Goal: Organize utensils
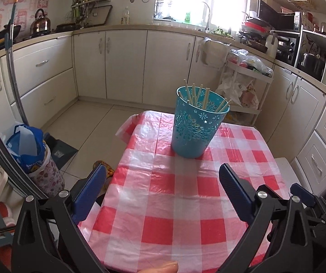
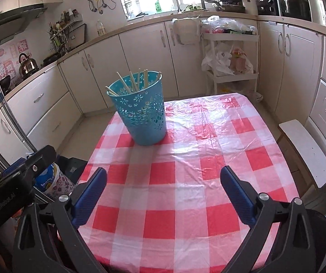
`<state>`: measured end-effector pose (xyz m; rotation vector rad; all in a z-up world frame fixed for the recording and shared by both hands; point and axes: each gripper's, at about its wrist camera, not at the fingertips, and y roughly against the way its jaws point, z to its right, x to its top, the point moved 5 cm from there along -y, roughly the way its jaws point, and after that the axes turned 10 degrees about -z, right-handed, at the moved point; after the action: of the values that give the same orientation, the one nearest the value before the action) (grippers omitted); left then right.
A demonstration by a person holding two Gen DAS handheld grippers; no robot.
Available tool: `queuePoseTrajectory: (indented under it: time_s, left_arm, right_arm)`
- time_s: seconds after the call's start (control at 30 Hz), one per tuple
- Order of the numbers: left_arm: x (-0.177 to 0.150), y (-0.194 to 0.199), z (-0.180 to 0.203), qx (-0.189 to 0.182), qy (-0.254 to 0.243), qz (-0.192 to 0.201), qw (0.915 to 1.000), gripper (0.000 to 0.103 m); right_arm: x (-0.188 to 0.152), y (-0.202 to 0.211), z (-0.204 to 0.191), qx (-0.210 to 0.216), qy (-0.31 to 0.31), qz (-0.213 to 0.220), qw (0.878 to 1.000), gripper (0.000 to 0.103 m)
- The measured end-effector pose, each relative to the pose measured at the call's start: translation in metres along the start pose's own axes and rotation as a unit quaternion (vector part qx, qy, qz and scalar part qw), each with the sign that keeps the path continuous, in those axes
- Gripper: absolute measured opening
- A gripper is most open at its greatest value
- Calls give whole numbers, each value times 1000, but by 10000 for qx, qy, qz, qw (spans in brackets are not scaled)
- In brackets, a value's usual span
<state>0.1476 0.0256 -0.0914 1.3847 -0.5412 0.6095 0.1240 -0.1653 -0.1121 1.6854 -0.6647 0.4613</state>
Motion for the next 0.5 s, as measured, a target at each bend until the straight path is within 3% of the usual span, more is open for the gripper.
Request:
queuePoseTrajectory:
  time_s: [0.2,0.4,0.5]
  left_arm:
    - [-20,35,1,51,21,-122,9999,95]
    - [-43,85,3,182,-201,36,9996,95]
    - [-56,107,0,54,-254,9,9997,95]
  right_arm:
    - [-21,30,-3,21,18,-228,9997,96]
    - [-54,73,-10,216,122,-313,9992,96]
    - [-73,93,-13,317,88,-424,9986,96]
